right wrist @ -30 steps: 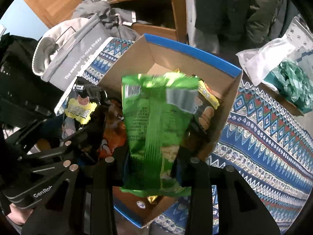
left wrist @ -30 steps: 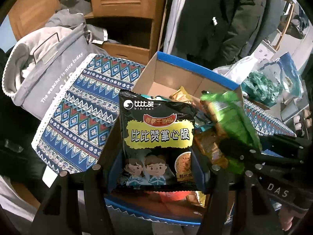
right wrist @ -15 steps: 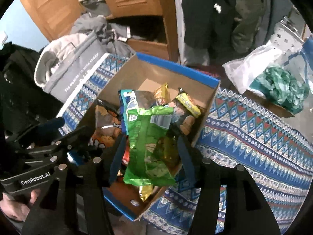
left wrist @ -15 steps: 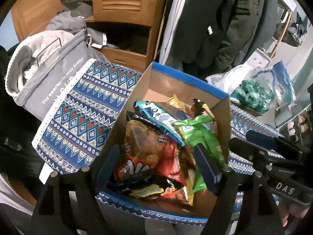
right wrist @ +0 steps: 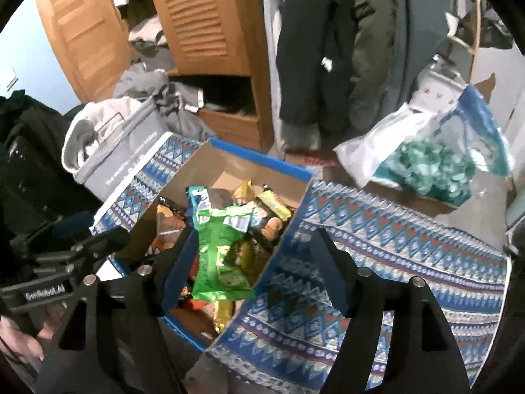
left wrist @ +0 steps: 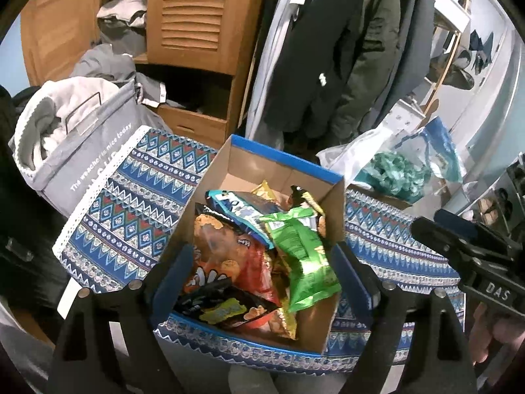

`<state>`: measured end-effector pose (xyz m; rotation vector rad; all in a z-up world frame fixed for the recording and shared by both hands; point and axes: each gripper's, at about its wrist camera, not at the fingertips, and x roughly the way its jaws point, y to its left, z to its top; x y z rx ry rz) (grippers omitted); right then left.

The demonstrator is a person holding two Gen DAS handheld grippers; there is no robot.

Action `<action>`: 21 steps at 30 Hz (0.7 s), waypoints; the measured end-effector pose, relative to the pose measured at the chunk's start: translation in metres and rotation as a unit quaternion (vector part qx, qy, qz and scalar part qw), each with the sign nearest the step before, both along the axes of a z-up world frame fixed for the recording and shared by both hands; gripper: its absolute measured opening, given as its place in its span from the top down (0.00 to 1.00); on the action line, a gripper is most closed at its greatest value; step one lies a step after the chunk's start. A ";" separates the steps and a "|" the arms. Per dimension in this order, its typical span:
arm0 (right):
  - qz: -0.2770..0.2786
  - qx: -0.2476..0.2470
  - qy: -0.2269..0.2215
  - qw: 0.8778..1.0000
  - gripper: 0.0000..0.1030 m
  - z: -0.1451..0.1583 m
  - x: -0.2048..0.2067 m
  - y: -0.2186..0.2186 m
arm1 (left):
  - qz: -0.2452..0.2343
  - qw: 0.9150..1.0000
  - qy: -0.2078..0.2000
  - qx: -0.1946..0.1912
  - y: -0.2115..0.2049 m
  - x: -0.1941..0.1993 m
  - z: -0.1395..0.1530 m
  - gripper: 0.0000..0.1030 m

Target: Organize snacks

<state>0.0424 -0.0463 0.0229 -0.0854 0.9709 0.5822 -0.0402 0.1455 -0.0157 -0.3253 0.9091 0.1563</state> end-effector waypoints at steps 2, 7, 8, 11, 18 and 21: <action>-0.002 0.006 -0.007 1.000 0.30 0.006 -0.006 -0.008 | 0.000 1.000 -0.007 0.008 -0.003 -0.001 0.007 0.16; -0.011 0.006 -0.024 1.000 0.30 0.016 -0.014 -0.022 | -0.004 0.999 -0.030 0.015 -0.012 -0.003 0.020 0.14; -0.012 0.005 -0.028 1.000 0.30 0.017 -0.016 -0.024 | -0.005 0.999 -0.034 0.018 -0.015 -0.003 0.022 0.11; -0.016 0.007 -0.040 0.999 0.26 0.021 -0.020 -0.030 | -0.007 0.998 -0.047 0.032 -0.024 -0.003 0.026 0.07; -0.021 0.003 -0.045 0.999 0.26 0.018 -0.023 -0.042 | -0.027 0.998 -0.039 0.043 -0.044 0.003 0.023 0.07; -0.023 0.006 -0.041 0.999 0.25 0.017 -0.022 -0.046 | -0.035 0.998 -0.036 0.036 -0.048 0.004 0.022 0.06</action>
